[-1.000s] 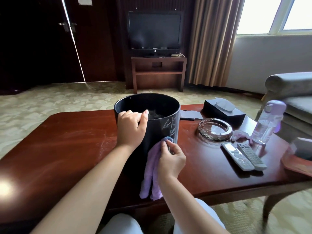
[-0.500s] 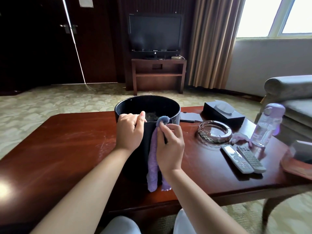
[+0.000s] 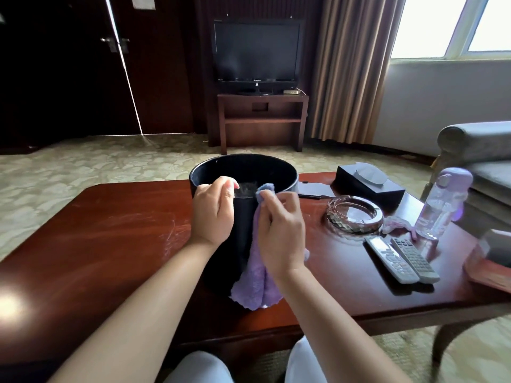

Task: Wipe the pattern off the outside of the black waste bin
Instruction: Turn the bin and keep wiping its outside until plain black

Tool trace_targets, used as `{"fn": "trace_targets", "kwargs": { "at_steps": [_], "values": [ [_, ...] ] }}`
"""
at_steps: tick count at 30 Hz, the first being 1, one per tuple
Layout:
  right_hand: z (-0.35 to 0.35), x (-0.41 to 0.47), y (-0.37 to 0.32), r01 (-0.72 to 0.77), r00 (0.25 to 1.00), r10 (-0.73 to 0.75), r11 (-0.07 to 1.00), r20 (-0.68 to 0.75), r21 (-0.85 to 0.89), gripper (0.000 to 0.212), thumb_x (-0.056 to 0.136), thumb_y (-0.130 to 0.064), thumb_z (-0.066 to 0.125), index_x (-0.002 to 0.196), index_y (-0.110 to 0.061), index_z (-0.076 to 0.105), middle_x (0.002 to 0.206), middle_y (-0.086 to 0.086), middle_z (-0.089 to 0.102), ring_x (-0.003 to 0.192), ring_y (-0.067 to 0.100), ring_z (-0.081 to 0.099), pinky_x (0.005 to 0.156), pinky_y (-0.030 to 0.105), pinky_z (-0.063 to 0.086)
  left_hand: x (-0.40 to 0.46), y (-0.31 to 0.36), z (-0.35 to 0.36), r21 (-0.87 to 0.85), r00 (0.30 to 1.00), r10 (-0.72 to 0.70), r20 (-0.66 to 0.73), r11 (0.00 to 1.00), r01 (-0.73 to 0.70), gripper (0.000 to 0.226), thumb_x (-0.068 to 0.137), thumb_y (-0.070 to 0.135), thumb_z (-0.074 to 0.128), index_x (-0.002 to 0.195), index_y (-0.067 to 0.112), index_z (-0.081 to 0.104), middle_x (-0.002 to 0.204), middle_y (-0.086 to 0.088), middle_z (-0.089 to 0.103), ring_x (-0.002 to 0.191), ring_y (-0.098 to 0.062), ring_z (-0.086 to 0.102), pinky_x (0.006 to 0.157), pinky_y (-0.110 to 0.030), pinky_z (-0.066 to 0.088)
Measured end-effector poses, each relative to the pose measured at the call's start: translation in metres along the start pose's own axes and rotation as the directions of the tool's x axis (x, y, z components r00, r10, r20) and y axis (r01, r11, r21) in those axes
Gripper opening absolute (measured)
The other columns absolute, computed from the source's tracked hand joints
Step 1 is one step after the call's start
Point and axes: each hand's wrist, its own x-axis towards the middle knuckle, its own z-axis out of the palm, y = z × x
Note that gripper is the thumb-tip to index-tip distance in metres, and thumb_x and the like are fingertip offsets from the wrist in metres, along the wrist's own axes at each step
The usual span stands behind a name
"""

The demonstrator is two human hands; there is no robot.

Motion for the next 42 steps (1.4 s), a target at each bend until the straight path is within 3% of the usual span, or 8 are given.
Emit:
{"fn": "trace_targets", "kwargs": {
  "at_steps": [3,7,12,18,23,33,38,42],
  "values": [
    [0.005,-0.007,-0.010,0.087,0.988,-0.090,0.996,0.129,0.027,0.027,0.083,-0.006,0.055,0.106,-0.008,0.068,0.088,0.009,0.054,0.070,0.020,0.056,0.062,0.018,0.039,0.000,0.000,0.001,0.007,1.000,-0.010,-0.017,1.000,0.011,0.043,0.093,0.029,0.030,0.083,0.005,0.065,0.063,0.000,0.058,0.060,-0.018,0.054,0.062,-0.031,0.039],
    [0.005,-0.008,-0.001,0.096,0.994,-0.098,0.994,0.055,0.045,0.030,0.087,-0.017,0.048,0.106,-0.008,0.069,0.086,0.007,0.059,0.074,0.022,0.060,0.064,0.025,0.049,0.000,-0.002,0.002,0.071,0.999,0.043,0.032,0.996,-0.045,0.043,0.092,0.028,0.031,0.074,0.007,0.062,0.065,-0.001,0.062,0.063,-0.021,0.056,0.065,-0.035,0.039],
    [0.006,0.000,0.010,-0.113,0.980,0.122,0.991,-0.155,0.070,0.020,0.088,-0.013,0.060,0.102,-0.006,0.072,0.086,0.002,0.067,0.077,0.011,0.060,0.073,0.011,0.040,-0.003,-0.003,0.009,0.285,0.993,0.113,0.019,0.952,-0.114,0.045,0.093,0.026,0.039,0.052,0.010,0.046,0.048,0.000,0.045,0.052,-0.025,0.045,0.061,-0.031,0.023],
    [0.003,-0.007,0.040,-0.497,0.866,0.499,0.864,-0.011,0.082,0.024,0.095,-0.015,0.050,0.106,-0.008,0.070,0.090,0.005,0.057,0.087,0.022,0.058,0.067,0.011,0.030,-0.003,0.001,0.009,0.268,0.987,0.158,-0.011,0.952,-0.150,0.041,0.092,0.023,0.042,0.053,0.021,0.028,0.050,0.011,0.026,0.051,-0.014,0.031,0.062,-0.027,0.019],
    [-0.003,-0.012,0.023,-0.321,0.939,0.336,0.934,-0.079,0.158,0.023,0.091,-0.007,0.058,0.111,-0.004,0.068,0.090,0.001,0.059,0.082,0.002,0.053,0.076,-0.004,0.032,-0.003,-0.002,0.012,0.275,0.984,0.175,-0.033,0.948,-0.159,0.042,0.092,0.021,0.043,0.052,0.020,0.027,0.050,0.010,0.024,0.052,-0.013,0.028,0.062,-0.027,0.019],
    [0.007,0.005,0.021,-0.328,0.942,0.334,0.938,-0.039,0.110,0.033,0.094,-0.011,0.050,0.125,-0.018,0.060,0.095,0.000,0.052,0.093,0.020,0.055,0.081,0.014,0.036,-0.003,0.001,0.010,0.265,0.986,0.165,-0.020,0.952,-0.154,0.042,0.092,0.023,0.042,0.054,0.021,0.024,0.050,0.013,0.020,0.051,-0.014,0.028,0.062,-0.028,0.020],
    [0.018,-0.024,0.007,-0.125,0.987,0.127,0.992,-0.100,0.024,0.037,0.091,-0.019,0.044,0.121,-0.013,0.064,0.093,0.005,0.062,0.081,0.022,0.057,0.075,0.022,0.044,-0.003,0.001,0.010,0.283,0.987,0.160,-0.010,0.947,-0.151,0.042,0.091,0.023,0.042,0.053,0.020,0.027,0.050,0.010,0.024,0.052,-0.014,0.029,0.062,-0.028,0.019],
    [0.016,-0.017,0.017,-0.234,0.958,0.209,0.965,-0.199,-0.116,0.036,0.090,-0.019,0.048,0.122,-0.013,0.062,0.094,0.000,0.066,0.082,0.023,0.060,0.069,0.026,0.046,-0.003,0.001,0.009,0.277,0.986,0.164,0.001,0.948,-0.158,0.040,0.091,0.024,0.041,0.054,0.020,0.027,0.050,0.010,0.024,0.053,-0.015,0.029,0.062,-0.029,0.020]
  ]
}}
